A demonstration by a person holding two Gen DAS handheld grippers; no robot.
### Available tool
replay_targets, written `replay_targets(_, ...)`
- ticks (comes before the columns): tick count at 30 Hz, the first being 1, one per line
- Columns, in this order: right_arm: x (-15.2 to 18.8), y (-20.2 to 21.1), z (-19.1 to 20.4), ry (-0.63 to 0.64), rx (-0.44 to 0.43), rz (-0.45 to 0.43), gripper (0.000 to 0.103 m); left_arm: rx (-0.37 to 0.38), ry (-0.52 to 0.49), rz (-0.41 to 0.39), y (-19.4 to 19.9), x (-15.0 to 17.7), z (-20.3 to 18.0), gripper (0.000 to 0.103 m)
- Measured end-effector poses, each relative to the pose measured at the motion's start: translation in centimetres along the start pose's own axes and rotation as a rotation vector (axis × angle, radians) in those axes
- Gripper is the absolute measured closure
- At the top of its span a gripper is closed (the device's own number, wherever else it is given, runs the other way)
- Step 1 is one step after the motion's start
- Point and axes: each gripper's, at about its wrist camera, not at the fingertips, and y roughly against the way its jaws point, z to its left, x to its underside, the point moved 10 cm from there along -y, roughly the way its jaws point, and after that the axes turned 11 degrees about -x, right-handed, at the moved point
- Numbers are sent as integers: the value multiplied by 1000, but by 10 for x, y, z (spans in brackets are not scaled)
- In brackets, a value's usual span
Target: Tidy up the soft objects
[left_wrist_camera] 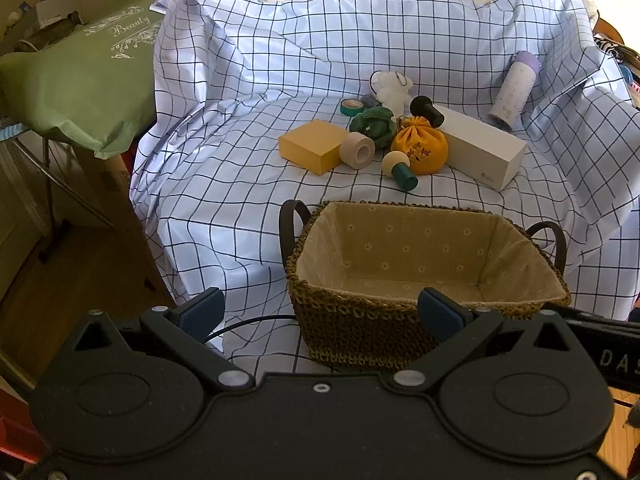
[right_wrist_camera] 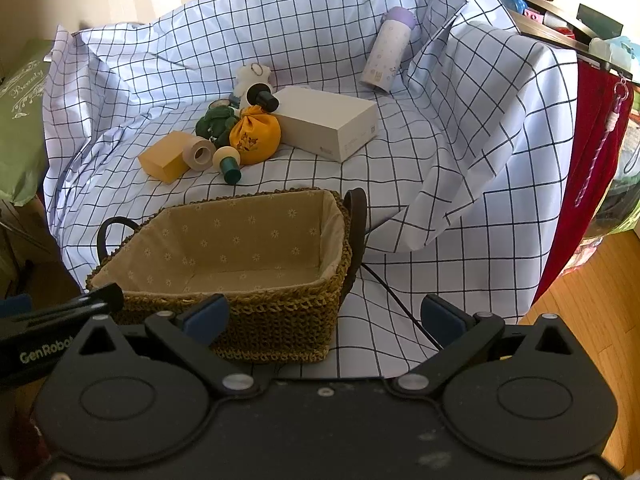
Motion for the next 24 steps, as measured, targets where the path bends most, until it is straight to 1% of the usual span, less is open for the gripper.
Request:
replay_targets(3,0,-2,-3,-12,-2,6,0,9,0,9,-1,0,-1,4)
replay_targets(7,0,-6,-8,-36,-9,17,0,28,-2,40,-5,3,-5,4)
replay_targets(10,-2,-10,-10,-51,-12,20,0,35,-7,45,-6,2,-7,4)
replay_targets(17,-17,-11,-10,-49,-18,-21,1,15,-22,8,-4,-9,-5,4)
replay_targets(21,-32,-15,-12,-51,-13,-54,1,-17,-21,-34,-6,-25,1,4)
replay_targets(24,-43,-23,-12,-38,-8,-55,1,-33,-26,-60,-12,-41,6,4)
